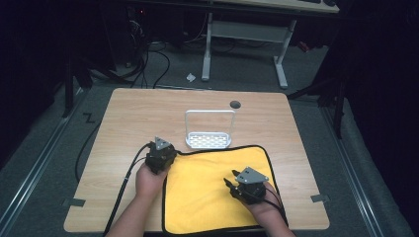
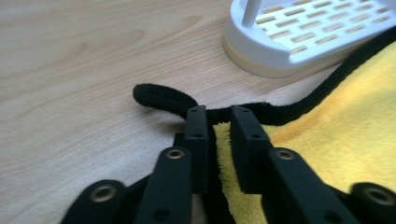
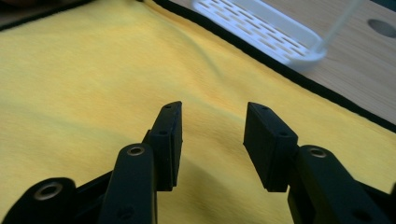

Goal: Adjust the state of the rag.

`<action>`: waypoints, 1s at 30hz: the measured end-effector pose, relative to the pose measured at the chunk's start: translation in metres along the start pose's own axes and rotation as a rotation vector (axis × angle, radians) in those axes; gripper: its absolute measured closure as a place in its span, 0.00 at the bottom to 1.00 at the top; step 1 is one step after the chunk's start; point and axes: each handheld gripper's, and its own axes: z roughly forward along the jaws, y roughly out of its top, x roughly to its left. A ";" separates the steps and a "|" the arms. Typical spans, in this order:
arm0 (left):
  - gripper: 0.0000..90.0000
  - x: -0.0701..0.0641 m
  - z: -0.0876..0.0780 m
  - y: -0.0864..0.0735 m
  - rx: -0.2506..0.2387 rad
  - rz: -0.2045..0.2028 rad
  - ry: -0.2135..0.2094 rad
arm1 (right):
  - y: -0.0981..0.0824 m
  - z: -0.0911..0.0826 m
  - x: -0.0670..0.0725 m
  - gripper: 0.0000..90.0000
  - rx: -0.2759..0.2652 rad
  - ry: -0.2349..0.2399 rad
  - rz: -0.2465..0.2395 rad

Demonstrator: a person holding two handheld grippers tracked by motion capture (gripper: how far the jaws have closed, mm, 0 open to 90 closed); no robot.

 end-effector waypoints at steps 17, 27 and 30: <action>0.93 0.013 -0.004 -0.003 -0.027 -0.105 -0.090 | 0.038 0.040 0.093 0.46 0.011 0.203 -0.067; 0.92 0.014 -0.004 -0.003 -0.024 -0.111 -0.097 | 0.049 0.067 0.147 0.44 0.050 0.335 -0.103; 0.92 0.014 -0.004 -0.003 -0.024 -0.111 -0.096 | 0.048 0.069 0.157 0.45 0.053 0.360 -0.115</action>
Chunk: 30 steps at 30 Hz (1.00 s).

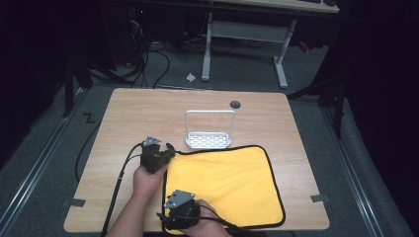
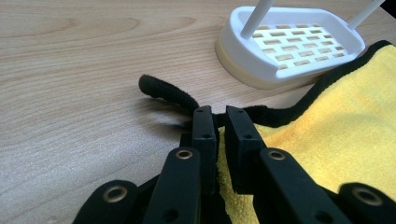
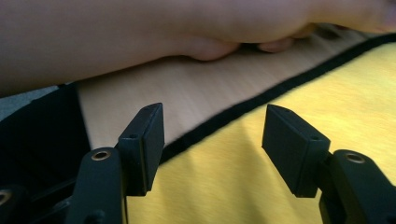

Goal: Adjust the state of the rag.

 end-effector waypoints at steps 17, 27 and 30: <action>0.92 0.000 0.000 0.000 -0.002 -0.002 0.002 | -0.010 -0.011 -0.005 0.91 0.013 -0.079 -0.077; 0.95 0.002 -0.008 -0.001 -0.062 -0.032 -0.021 | -0.002 -0.040 -0.011 0.93 -0.115 -0.130 -0.071; 0.95 0.000 -0.011 0.000 -0.086 -0.053 -0.030 | 0.003 -0.047 -0.012 0.93 -0.144 -0.137 -0.062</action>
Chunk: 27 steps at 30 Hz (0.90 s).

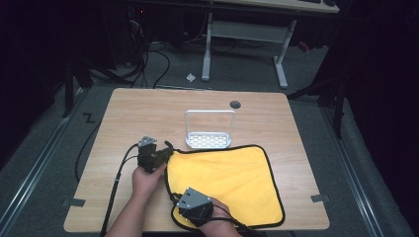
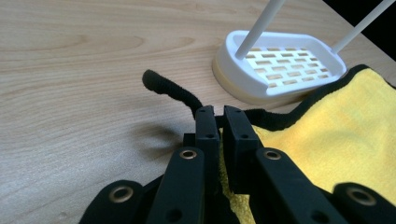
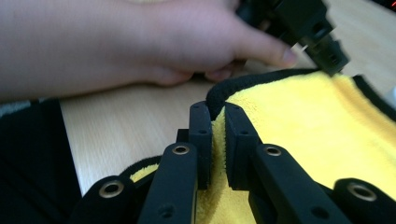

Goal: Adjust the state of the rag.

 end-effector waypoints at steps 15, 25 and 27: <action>0.95 0.023 -0.049 0.009 -0.158 -0.113 0.025 | 0.036 0.005 0.017 0.92 -0.091 0.028 -0.046; 0.95 0.065 -0.128 0.001 -0.234 -0.149 0.126 | 0.077 0.042 0.060 0.92 -0.139 0.132 -0.094; 0.95 0.069 -0.140 0.001 -0.252 -0.158 0.144 | 0.085 0.045 0.067 0.92 -0.151 0.141 -0.110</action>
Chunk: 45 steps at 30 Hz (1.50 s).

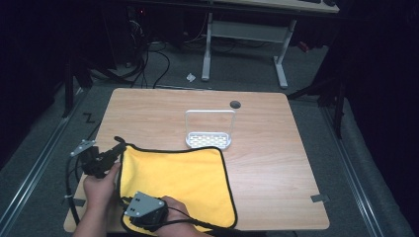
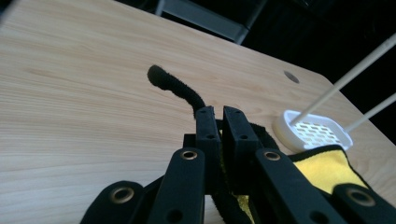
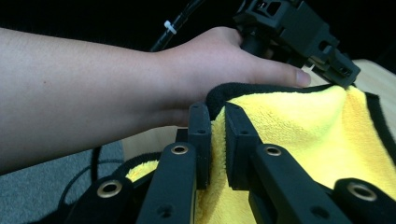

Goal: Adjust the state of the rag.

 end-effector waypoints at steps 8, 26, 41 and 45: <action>0.95 -0.021 0.008 0.002 -0.002 0.045 0.030 | -0.003 -0.014 -0.006 0.92 -0.003 -0.022 -0.002; 0.95 -0.121 0.078 -0.023 0.025 0.127 -0.009 | -0.086 -0.108 -0.057 0.92 0.066 -0.184 0.118; 0.94 -0.164 0.118 -0.038 0.093 0.189 -0.049 | -0.135 -0.140 -0.075 0.91 0.200 -0.239 0.198; 0.94 -0.169 0.125 -0.042 0.109 0.193 -0.062 | -0.139 -0.140 -0.075 0.90 0.230 -0.239 0.211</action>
